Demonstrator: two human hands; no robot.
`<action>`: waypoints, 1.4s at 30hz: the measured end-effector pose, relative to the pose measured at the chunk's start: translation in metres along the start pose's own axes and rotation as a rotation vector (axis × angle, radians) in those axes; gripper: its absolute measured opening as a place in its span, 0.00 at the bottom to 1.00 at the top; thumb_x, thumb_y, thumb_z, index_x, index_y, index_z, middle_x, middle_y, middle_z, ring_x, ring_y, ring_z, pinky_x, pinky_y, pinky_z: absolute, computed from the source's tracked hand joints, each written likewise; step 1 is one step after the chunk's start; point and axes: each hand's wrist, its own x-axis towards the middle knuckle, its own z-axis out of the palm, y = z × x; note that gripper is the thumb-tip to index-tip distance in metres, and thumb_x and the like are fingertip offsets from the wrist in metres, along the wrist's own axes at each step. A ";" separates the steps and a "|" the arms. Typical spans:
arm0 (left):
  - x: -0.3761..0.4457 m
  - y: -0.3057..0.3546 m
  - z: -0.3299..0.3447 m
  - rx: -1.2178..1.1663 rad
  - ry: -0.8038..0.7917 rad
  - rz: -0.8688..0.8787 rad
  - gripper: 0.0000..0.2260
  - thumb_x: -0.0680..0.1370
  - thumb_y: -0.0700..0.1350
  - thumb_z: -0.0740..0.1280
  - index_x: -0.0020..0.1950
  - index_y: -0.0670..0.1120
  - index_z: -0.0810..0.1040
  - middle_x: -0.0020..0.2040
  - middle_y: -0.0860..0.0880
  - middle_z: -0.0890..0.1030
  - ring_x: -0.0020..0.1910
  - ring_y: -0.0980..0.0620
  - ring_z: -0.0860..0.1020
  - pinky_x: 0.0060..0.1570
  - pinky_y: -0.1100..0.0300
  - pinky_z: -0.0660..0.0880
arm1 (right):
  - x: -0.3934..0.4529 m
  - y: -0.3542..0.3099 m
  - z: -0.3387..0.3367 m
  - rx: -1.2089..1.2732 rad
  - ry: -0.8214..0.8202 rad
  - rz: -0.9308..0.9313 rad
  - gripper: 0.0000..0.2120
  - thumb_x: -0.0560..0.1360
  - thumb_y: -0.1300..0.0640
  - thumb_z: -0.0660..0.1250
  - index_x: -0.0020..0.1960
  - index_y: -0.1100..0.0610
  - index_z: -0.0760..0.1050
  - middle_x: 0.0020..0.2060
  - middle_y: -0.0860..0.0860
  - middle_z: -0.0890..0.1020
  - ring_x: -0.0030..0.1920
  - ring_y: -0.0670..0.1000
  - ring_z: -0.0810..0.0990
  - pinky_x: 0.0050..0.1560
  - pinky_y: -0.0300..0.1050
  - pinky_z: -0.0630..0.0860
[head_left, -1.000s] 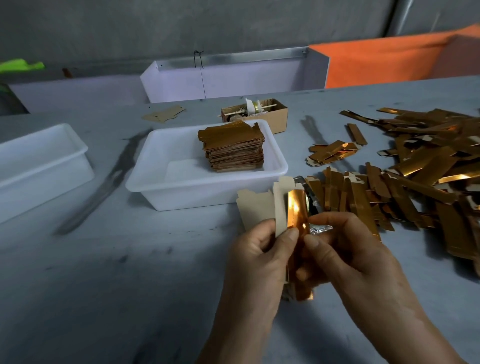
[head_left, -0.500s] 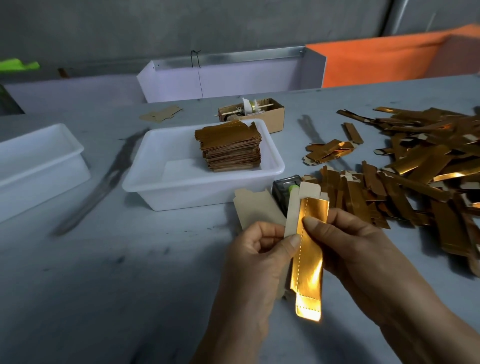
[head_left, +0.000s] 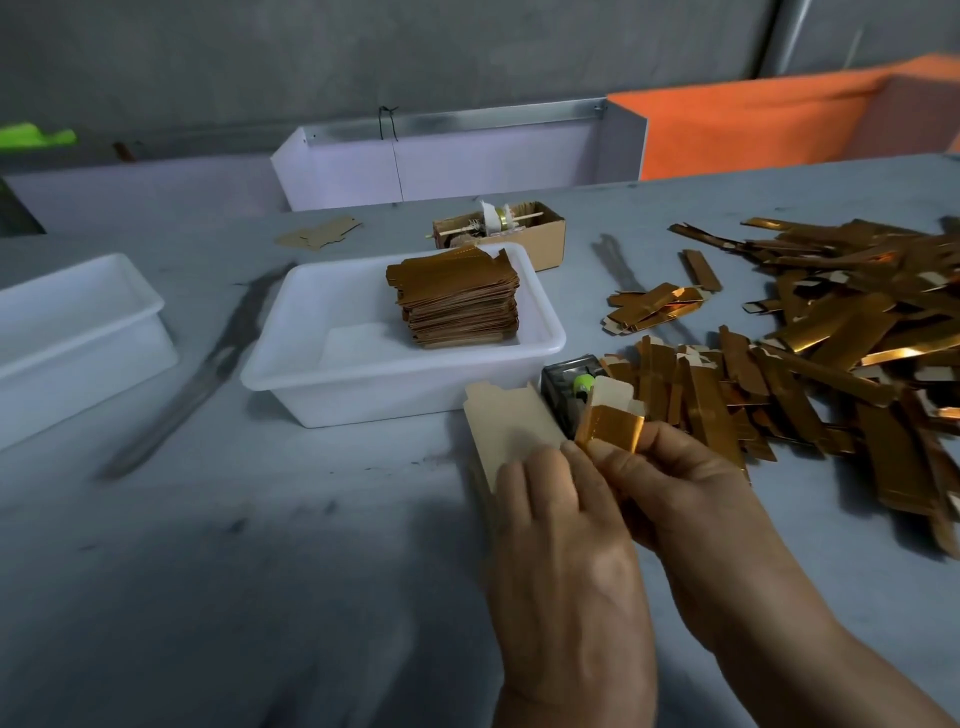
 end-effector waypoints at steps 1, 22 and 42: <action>0.001 0.001 0.002 0.037 -0.023 0.012 0.14 0.68 0.39 0.66 0.51 0.40 0.85 0.38 0.45 0.79 0.36 0.48 0.79 0.23 0.59 0.73 | 0.000 0.000 0.000 0.009 0.008 0.010 0.16 0.62 0.47 0.66 0.45 0.55 0.81 0.40 0.54 0.83 0.44 0.52 0.82 0.40 0.41 0.79; 0.008 -0.040 0.014 -1.165 -0.309 -0.699 0.07 0.77 0.42 0.68 0.39 0.45 0.80 0.25 0.53 0.76 0.23 0.60 0.72 0.24 0.68 0.71 | 0.020 -0.014 -0.038 -0.291 0.174 -0.051 0.15 0.72 0.41 0.58 0.44 0.49 0.77 0.36 0.46 0.81 0.42 0.47 0.79 0.42 0.42 0.72; 0.020 -0.015 0.040 -1.394 -0.399 -0.836 0.07 0.78 0.45 0.67 0.41 0.47 0.80 0.32 0.50 0.79 0.30 0.56 0.74 0.30 0.65 0.72 | 0.054 0.011 -0.043 -0.489 -0.013 0.208 0.06 0.75 0.57 0.66 0.41 0.55 0.80 0.42 0.51 0.82 0.47 0.48 0.78 0.40 0.42 0.69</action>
